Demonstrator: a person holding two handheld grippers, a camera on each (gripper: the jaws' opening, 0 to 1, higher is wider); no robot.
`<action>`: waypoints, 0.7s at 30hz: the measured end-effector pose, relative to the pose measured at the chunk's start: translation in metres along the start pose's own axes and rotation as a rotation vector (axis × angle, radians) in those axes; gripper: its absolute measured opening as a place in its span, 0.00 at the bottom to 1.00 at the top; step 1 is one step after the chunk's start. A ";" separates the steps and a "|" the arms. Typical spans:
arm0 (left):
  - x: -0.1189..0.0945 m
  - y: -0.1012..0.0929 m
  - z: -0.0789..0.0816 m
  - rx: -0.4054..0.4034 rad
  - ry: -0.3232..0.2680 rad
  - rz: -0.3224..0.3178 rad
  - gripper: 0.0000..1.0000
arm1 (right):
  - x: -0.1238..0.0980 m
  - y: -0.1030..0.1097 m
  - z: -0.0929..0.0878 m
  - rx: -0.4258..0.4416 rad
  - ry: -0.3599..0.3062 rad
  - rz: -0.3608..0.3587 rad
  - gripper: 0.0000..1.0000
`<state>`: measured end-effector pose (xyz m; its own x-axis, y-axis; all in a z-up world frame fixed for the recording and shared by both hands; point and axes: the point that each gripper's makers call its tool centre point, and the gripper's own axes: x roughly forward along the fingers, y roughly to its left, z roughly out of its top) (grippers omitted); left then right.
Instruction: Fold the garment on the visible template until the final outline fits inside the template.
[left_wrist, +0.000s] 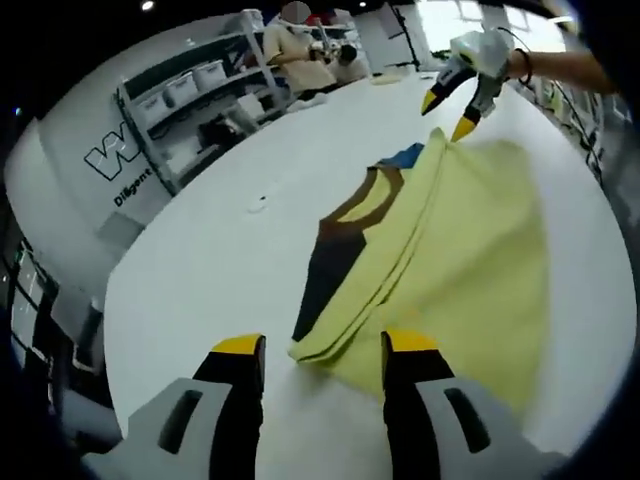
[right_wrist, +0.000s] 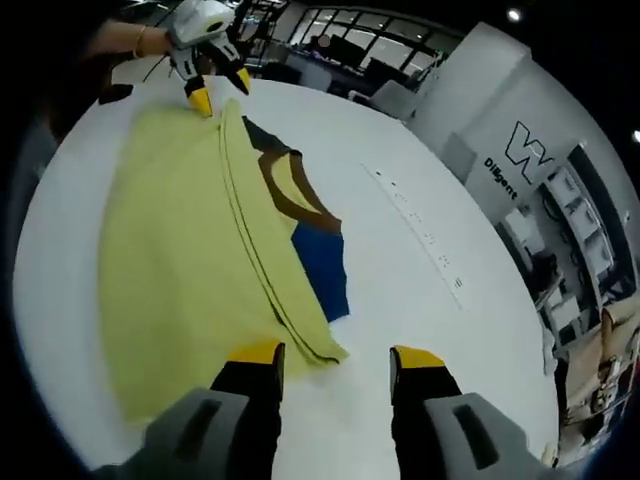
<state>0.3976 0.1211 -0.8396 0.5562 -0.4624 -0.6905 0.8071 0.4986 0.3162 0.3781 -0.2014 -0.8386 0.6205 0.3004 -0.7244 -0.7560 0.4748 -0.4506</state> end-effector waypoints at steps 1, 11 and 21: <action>0.001 0.000 -0.002 0.005 0.009 -0.004 0.40 | 0.001 0.000 -0.001 -0.003 0.003 0.004 0.35; 0.007 0.007 -0.007 0.022 0.033 -0.009 0.21 | 0.013 0.000 -0.011 -0.090 0.042 0.027 0.14; 0.010 0.005 -0.011 -0.023 0.062 -0.038 0.00 | 0.014 -0.004 -0.009 -0.018 0.024 0.048 0.00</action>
<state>0.4050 0.1263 -0.8522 0.5115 -0.4350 -0.7411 0.8221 0.4988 0.2746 0.3879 -0.2070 -0.8517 0.5781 0.3023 -0.7579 -0.7886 0.4455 -0.4239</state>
